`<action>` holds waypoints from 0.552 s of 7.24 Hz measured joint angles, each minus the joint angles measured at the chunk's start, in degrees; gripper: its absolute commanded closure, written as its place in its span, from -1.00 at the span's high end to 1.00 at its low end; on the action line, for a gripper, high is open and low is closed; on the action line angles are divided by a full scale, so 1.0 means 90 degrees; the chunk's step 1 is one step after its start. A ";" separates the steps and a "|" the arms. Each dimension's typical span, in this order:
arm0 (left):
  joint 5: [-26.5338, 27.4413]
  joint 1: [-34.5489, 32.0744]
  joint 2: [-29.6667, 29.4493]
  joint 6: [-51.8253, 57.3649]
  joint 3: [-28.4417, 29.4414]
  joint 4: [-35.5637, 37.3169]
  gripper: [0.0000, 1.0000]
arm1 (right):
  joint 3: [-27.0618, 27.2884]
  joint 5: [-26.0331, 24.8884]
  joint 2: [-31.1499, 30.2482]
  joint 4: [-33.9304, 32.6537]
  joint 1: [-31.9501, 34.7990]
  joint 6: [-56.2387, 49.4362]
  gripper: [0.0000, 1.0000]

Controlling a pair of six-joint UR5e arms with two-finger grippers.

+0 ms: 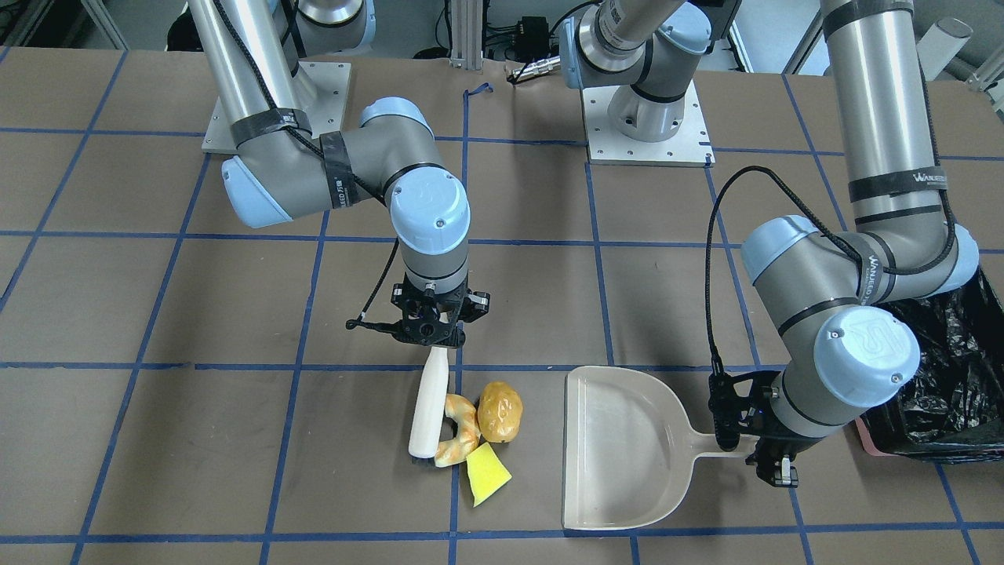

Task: Sweep and dump trash into bin
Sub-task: 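Sweep the potato and peel into the dustpan with the right gripper's brush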

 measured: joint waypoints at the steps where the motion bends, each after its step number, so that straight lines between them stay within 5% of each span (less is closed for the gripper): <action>1: 0.0000 -0.0001 -0.0001 -0.0006 -0.0002 0.0000 -0.91 | -0.0118 0.0024 0.0065 0.0000 0.0099 0.0126 -1.00; 4: 0.0000 -0.0002 -0.0004 -0.0012 -0.0004 -0.0003 -0.92 | -0.0367 0.0203 0.0340 -0.0209 0.0254 0.0365 -1.00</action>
